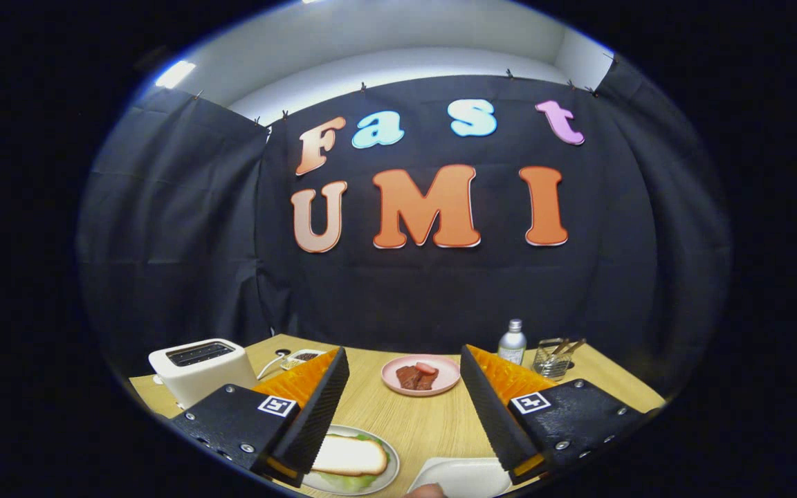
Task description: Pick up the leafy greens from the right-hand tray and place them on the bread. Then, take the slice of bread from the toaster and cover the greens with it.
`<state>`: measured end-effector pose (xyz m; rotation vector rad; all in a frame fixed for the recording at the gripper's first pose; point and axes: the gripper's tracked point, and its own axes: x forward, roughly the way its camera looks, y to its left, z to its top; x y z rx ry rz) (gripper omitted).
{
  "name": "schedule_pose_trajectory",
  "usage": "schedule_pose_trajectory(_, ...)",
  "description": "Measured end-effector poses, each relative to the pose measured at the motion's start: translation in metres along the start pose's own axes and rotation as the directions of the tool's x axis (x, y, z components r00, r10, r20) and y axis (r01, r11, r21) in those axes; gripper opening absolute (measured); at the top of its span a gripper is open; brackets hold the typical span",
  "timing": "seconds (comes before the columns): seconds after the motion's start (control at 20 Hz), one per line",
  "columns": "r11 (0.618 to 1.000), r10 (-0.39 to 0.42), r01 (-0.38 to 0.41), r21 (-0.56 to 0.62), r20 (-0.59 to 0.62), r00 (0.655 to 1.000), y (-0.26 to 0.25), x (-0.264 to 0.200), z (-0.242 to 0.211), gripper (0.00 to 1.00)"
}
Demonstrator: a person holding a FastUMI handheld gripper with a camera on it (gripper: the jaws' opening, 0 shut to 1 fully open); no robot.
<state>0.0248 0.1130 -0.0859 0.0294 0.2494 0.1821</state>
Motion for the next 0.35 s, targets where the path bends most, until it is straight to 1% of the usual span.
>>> schedule_pose_trajectory(0.1, 0.999, -0.032, 0.032, -0.004, 0.052, 0.998, -0.004, -0.007, 0.013, 0.97)
schedule_pose_trajectory(0.2, 0.999, -0.037, 0.036, 0.012, 0.084, 0.996, -0.001, -0.017, 0.022, 0.97)
schedule_pose_trajectory(0.35, 0.999, -0.035, 0.035, 0.004, 0.104, 0.994, -0.002, -0.022, 0.024, 0.97)
